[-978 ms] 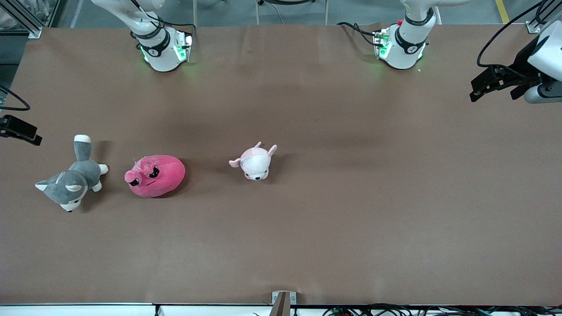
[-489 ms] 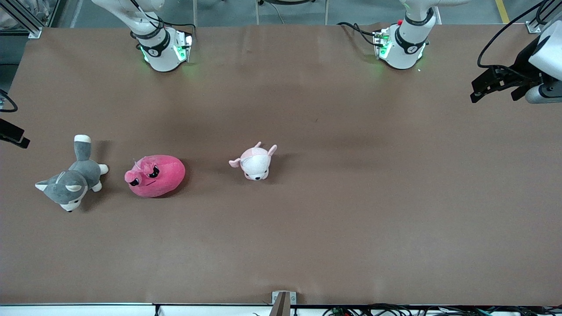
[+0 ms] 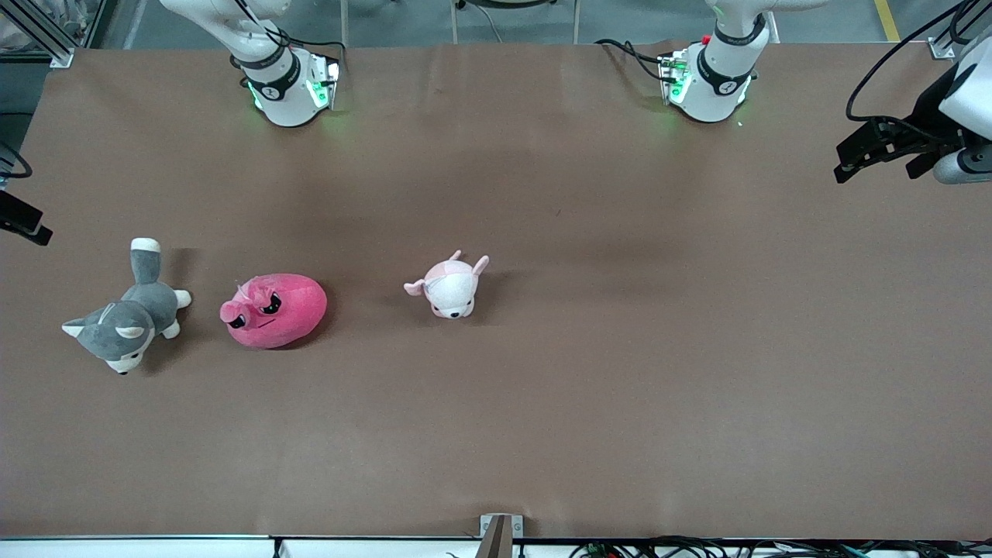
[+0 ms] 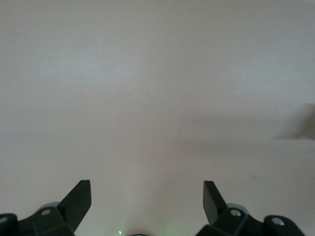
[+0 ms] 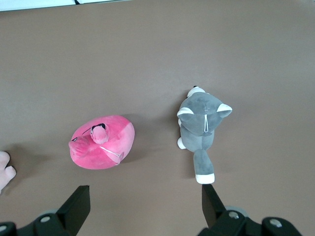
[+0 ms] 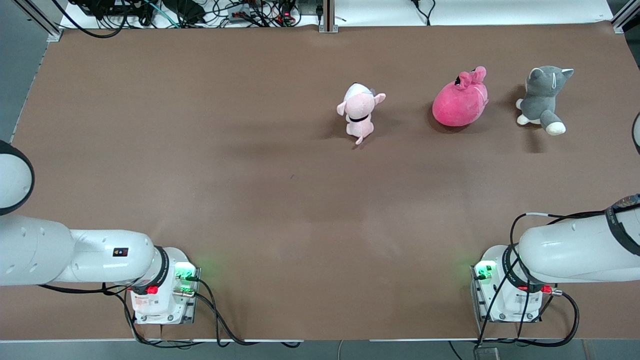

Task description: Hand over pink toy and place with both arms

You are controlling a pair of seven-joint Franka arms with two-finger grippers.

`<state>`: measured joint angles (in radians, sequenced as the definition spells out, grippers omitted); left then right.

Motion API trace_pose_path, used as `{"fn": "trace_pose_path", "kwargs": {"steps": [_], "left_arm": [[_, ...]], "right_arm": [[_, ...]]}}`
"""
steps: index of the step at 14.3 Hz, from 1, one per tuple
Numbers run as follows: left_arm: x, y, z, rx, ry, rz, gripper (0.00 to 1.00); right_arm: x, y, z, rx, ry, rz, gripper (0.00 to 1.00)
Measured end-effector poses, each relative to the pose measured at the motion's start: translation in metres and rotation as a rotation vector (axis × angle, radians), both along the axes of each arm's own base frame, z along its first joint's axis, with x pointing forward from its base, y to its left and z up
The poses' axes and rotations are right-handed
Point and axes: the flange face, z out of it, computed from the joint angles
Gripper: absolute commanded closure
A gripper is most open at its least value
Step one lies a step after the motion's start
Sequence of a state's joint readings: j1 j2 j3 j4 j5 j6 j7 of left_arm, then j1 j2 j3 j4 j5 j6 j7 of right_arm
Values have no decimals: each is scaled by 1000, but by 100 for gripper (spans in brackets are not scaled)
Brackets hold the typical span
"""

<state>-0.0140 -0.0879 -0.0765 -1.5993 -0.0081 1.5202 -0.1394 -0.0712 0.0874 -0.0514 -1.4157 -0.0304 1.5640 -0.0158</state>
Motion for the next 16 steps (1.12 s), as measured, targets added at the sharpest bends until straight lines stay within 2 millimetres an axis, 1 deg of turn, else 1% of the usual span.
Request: {"fn": "trace_pose_path", "kwargs": {"steps": [3, 5, 7, 16], "left_arm": [[2, 3, 0, 38, -11, 0, 0], [2, 4, 1, 48, -14, 0, 0], [2, 4, 2, 51, -16, 0, 0], [4, 2, -1, 51, -11, -5, 0]], "right_arm": [[-25, 2, -7, 4, -14, 2, 0], [-36, 3, -8, 6, -17, 2, 0], [-39, 3, -9, 6, -16, 2, 0], [-39, 4, -15, 7, -3, 8, 0]]}}
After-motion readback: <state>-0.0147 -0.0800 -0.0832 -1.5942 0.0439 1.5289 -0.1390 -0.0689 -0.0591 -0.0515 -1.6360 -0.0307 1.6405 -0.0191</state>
